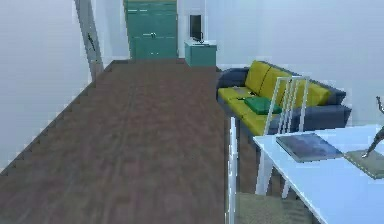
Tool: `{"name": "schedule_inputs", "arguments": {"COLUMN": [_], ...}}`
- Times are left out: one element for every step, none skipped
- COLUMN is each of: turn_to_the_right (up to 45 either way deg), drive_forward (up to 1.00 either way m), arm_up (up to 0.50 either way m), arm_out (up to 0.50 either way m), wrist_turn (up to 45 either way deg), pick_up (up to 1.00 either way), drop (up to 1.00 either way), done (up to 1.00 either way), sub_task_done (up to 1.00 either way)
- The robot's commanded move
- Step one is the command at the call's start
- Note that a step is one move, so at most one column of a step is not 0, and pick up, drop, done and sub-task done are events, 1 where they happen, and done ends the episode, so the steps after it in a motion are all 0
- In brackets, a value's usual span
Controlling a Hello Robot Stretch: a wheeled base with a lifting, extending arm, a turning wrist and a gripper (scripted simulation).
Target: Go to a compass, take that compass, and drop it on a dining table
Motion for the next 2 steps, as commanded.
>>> {"name": "schedule_inputs", "arguments": {"turn_to_the_right": [-33.0, 45.0], "drive_forward": [0.00, 0.00], "arm_up": [0.00, 0.00], "arm_out": [0.00, 0.00], "wrist_turn": [0.0, 0.0], "pick_up": [0.00, 0.00], "drop": [0.00, 0.00], "done": [0.00, 0.00], "sub_task_done": [0.00, 0.00]}}
